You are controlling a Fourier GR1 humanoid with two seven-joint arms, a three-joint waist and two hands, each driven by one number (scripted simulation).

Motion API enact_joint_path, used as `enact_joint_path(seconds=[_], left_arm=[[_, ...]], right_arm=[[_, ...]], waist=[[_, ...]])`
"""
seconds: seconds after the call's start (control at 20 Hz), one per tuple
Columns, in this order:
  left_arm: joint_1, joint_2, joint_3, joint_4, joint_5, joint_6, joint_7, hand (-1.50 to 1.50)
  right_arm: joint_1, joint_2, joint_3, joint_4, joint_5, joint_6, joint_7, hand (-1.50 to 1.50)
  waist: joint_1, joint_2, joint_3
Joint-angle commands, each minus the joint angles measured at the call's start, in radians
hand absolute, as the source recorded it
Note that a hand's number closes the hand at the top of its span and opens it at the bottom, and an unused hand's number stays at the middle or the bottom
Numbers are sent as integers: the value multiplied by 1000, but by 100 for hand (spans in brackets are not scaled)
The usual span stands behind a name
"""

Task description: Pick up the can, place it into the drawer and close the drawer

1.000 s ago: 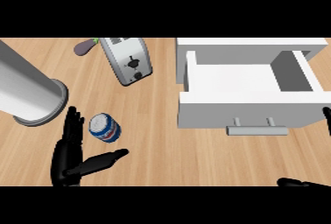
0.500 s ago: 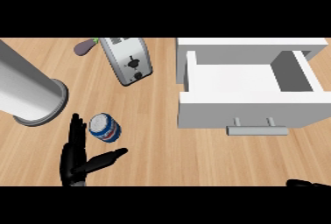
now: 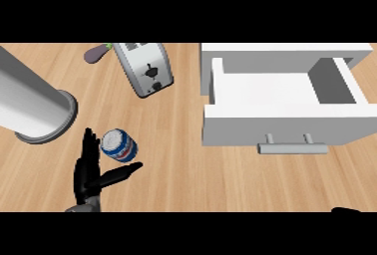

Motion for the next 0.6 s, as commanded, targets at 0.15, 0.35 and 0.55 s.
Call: enact_joint_path(seconds=[0.15, 0.35, 0.55], left_arm=[[-162, -22, 81, 322, 39, -5, -177, -150], [-114, 45, 80, 253, 46, -63, -123, -150], [-260, 53, 146, 511, 74, -107, -268, -150]], right_arm=[[-33, 7, -3, 46, 28, 4, -38, -150], [-52, -10, -46, -18, -30, -10, 59, -150], [51, 13, -43, -67, -43, 56, 25, -150]], waist=[[-2, 1, 0], [1, -1, 0], [-6, 1, 0]])
